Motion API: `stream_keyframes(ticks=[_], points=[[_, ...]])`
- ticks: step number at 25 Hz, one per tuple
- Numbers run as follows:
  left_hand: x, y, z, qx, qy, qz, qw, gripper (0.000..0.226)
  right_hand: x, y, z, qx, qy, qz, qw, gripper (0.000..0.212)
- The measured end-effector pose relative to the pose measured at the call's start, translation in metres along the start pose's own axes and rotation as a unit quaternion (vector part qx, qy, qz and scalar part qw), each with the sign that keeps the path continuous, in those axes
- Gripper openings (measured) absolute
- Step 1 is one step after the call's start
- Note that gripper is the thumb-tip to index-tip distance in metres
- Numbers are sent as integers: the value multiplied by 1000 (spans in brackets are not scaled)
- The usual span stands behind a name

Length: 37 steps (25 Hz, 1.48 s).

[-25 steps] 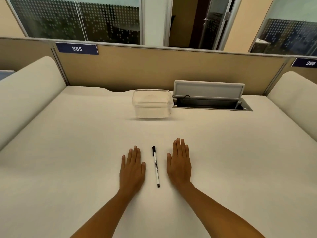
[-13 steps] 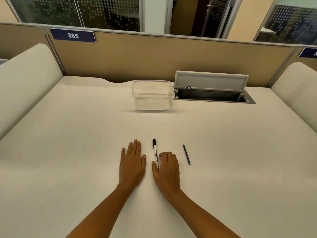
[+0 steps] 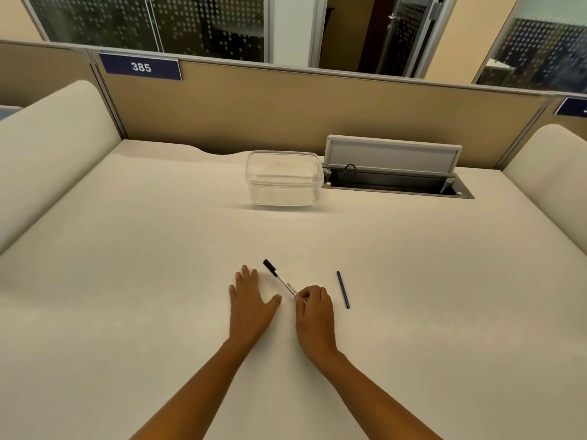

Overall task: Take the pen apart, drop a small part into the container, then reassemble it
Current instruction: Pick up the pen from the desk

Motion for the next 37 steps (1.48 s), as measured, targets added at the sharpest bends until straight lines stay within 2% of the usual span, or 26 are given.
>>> stream_keyframes(ticks=[2, 4, 6, 8, 9, 14, 18, 24, 28, 30, 32, 35, 37], points=[[-3, 7, -11, -40, 165, 0, 985, 63, -6, -1, 0, 94, -92, 94, 987, 11], [-5, 15, -21, -70, 323, 17, 944, 50, -12, 6, 4, 157, -172, 216, 948, 19], [-7, 21, -30, -87, 483, 46, 870, 36, -21, 17, 11, 163, -228, 296, 913, 24], [-12, 25, -40, -98, 587, 80, 799, 34, -29, 26, 18, 152, -261, 344, 889, 27], [-16, 26, -44, -94, 611, 89, 781, 35, -32, 30, 21, 149, -273, 368, 876, 28], [-43, 23, -57, -77, 667, 92, 736, 34, -47, 41, 23, 129, -291, 462, 828, 42], [-59, 23, -65, -102, 737, 101, 661, 28, -55, 44, 28, 93, -322, 523, 784, 36], [-66, 19, -81, -74, 751, 140, 641, 29, -49, 48, 32, 101, -321, 577, 744, 33], [-66, 18, -82, -62, 771, 172, 610, 30, -49, 46, 36, 93, -326, 619, 708, 31], [-65, 15, -80, -66, 751, 155, 638, 36, -48, 44, 35, 100, -303, 609, 726, 32], [-63, 10, -78, -72, 712, 98, 692, 41, -43, 40, 33, 92, -243, 547, 796, 37], [-61, 6, -79, -97, 651, -20, 753, 42, -30, 33, 32, 76, -140, 374, 914, 42], [-60, 8, -82, -119, 605, -102, 781, 40, -23, 34, 33, 59, -90, 245, 964, 41]])
Point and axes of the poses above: each hand's wrist, its own y-axis away from the middle knuckle, its own x-axis out of the palm, z = x × y, the point moved 4 cm from there along -y, towards the middle knuckle, and after that the axes turned 9 degrees about x, right-handed, at the moved point
